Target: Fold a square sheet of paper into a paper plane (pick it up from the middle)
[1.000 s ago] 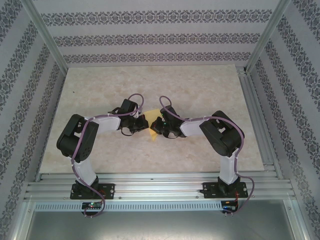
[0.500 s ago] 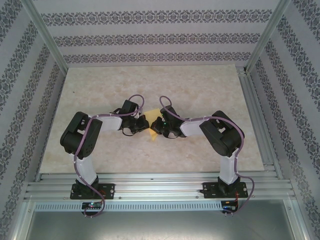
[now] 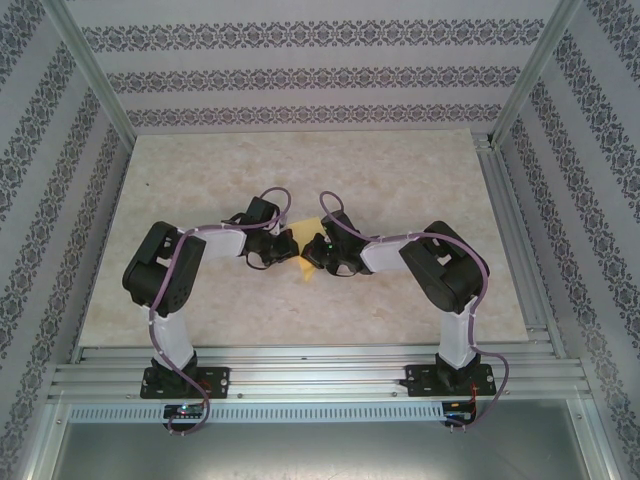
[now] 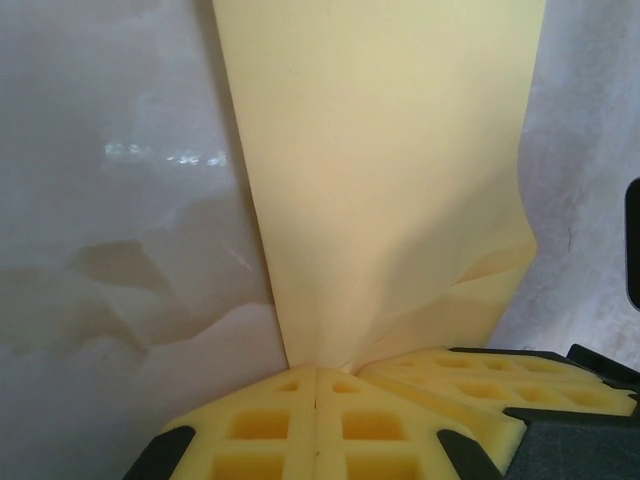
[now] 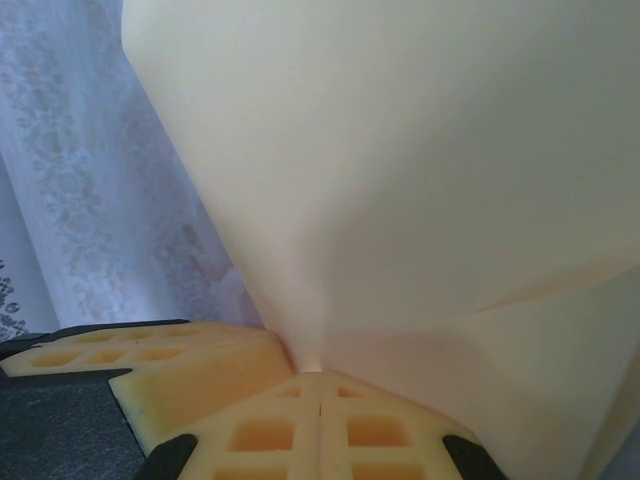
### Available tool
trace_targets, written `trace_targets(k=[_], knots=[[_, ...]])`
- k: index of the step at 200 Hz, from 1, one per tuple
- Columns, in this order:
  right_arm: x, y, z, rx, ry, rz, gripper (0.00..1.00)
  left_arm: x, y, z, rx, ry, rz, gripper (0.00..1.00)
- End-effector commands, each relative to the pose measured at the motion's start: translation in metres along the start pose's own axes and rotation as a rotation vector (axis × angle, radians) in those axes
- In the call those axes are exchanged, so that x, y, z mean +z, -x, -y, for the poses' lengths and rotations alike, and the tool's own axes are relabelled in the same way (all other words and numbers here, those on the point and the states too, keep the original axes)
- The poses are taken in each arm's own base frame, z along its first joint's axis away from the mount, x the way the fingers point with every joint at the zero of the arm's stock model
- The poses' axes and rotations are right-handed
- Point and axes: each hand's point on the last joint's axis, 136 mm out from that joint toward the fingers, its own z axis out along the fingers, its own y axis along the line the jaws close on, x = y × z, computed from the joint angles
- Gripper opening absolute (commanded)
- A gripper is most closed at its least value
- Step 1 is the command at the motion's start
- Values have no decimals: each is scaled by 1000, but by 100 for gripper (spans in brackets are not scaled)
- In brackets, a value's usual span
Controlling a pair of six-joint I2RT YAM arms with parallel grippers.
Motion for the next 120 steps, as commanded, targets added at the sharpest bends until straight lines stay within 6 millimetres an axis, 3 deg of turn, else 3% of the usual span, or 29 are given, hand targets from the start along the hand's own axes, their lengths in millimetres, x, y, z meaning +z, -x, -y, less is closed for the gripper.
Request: trace_targets(k=[1,49,120], knots=[[-10,-1,-12,-31,22,-19,0,15,-17,-36,-2,141,-56,0],[-33,-9,-26,-68,77,-26,0,17,-22,-47,4,199,-72,0],[-34,-43,-5,-47,53,-94,1,16,-23,-47,7,211,-66,0]])
